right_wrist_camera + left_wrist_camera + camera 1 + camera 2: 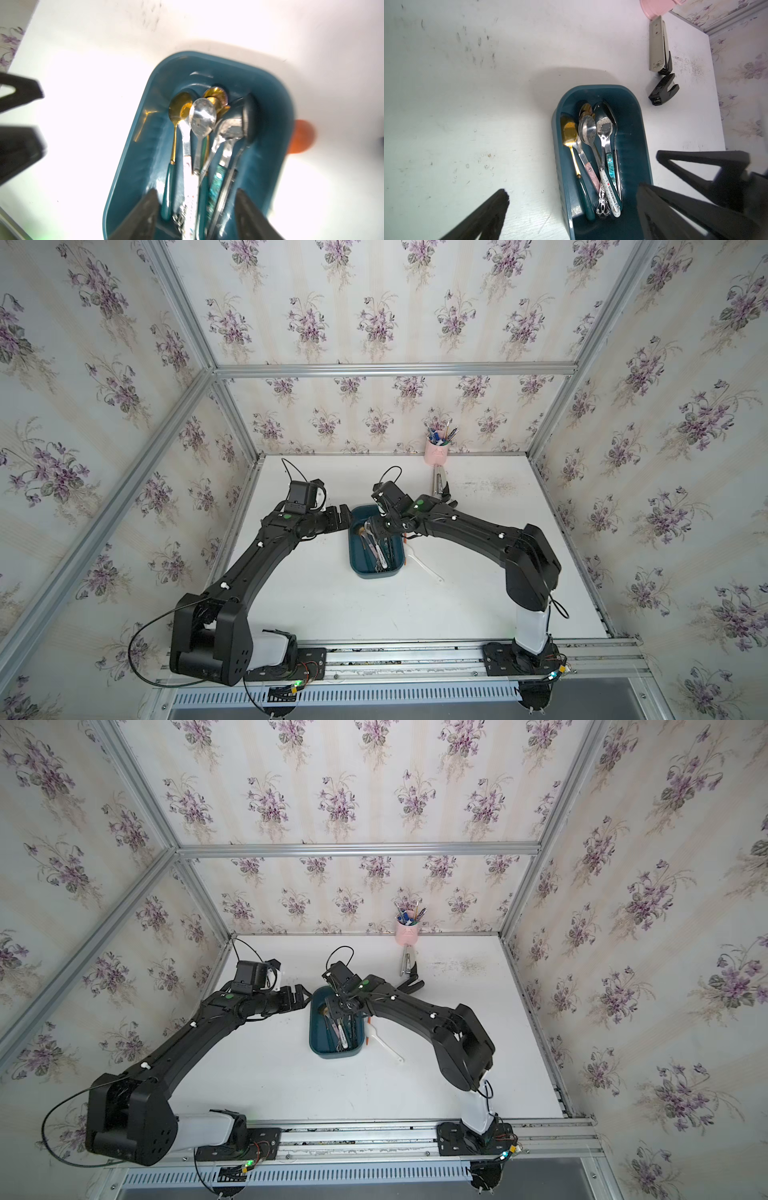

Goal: Put the spoon into the storage box
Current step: Place the spoon in the storage box.

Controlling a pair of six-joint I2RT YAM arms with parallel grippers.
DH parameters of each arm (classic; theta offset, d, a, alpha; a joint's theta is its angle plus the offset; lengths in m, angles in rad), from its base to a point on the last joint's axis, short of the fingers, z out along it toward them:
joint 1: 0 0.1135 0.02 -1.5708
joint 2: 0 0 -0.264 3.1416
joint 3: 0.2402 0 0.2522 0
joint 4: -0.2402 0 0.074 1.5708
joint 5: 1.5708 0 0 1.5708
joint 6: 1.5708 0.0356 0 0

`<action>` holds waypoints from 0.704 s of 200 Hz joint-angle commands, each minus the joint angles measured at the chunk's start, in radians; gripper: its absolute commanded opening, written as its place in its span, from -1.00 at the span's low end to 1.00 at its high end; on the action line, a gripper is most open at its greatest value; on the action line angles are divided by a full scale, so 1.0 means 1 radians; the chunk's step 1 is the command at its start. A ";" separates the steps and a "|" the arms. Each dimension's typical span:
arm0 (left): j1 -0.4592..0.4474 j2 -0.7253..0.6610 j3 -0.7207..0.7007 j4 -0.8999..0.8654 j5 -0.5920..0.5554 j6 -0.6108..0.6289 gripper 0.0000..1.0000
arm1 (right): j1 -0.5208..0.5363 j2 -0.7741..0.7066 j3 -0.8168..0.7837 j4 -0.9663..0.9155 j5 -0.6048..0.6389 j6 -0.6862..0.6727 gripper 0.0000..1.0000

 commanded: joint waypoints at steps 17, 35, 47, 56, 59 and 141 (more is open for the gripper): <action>-0.076 -0.015 0.033 -0.031 -0.131 0.070 0.99 | -0.047 -0.196 -0.192 0.030 0.092 -0.267 0.48; -0.127 -0.005 0.046 -0.035 -0.174 0.096 0.99 | -0.105 -0.301 -0.330 0.071 0.059 -0.328 0.48; -0.163 0.011 0.061 -0.052 -0.219 0.108 0.99 | -0.146 -0.370 -0.424 0.113 -0.007 -0.362 0.47; -0.183 0.023 0.073 -0.069 -0.248 0.109 0.99 | -0.162 -0.402 -0.481 0.130 -0.030 -0.375 0.46; -0.189 0.028 0.077 -0.073 -0.257 0.108 0.99 | -0.165 -0.409 -0.496 0.135 -0.033 -0.381 0.46; -0.225 0.069 0.107 -0.108 -0.295 0.074 0.99 | -0.173 -0.285 -0.606 0.226 -0.098 -0.398 0.45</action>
